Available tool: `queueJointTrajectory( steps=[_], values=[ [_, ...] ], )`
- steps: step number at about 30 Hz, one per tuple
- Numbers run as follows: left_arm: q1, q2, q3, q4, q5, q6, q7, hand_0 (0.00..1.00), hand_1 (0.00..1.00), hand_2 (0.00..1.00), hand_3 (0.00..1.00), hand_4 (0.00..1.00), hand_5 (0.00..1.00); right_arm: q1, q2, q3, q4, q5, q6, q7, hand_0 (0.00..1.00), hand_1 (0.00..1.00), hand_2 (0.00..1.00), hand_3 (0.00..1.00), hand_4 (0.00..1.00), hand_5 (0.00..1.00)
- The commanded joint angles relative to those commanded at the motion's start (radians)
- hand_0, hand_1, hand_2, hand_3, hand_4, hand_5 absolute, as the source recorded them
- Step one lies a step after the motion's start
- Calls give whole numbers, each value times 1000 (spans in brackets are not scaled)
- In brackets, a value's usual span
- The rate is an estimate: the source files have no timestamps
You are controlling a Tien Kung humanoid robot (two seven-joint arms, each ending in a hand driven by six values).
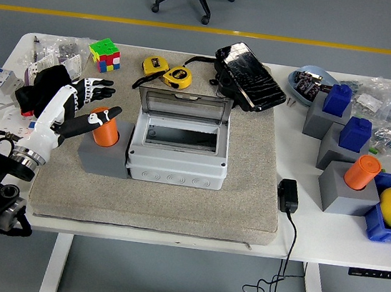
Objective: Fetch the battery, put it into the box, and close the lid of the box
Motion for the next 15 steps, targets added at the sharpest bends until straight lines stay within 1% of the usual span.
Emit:
queueJointTrajectory(
  steps=[3, 5, 6, 8, 11, 12, 15],
  values=[
    [-1, -2, 8, 7, -11, 3, -5, 780, 763, 732, 702, 998, 371, 0, 0, 0, 1, 0, 0, 0, 567, 561, 507, 465, 829, 390],
    [-3, -5, 16, 18, -33, 11, -17, 780, 763, 732, 702, 998, 371, 1, -1, -2, 1, 0, 0, 1, 567, 561, 507, 465, 829, 390],
    [-6, -6, 25, 27, -60, 14, -30, 757, 739, 682, 633, 998, 292, 2, -1, -3, 1, 0, 0, 1, 568, 560, 508, 465, 829, 390],
    [-11, -9, 42, 41, -112, 13, -44, 757, 739, 682, 633, 998, 292, 2, -1, -5, 1, 1, 0, 0, 568, 560, 508, 465, 829, 390],
    [-14, -11, 60, 45, -135, 17, -61, 757, 739, 682, 633, 998, 292, 3, -1, -6, 0, 1, 0, -1, 568, 560, 508, 465, 829, 390],
    [-16, -12, 66, 45, -141, 17, -65, 749, 715, 632, 596, 998, 159, 3, -2, -7, 0, 2, 0, -1, 569, 561, 508, 465, 829, 390],
    [-20, -16, 81, 50, -144, 19, -66, 749, 715, 632, 596, 998, 159, 4, -4, -10, 0, 2, -1, -1, 569, 561, 508, 465, 829, 390]
  ],
)
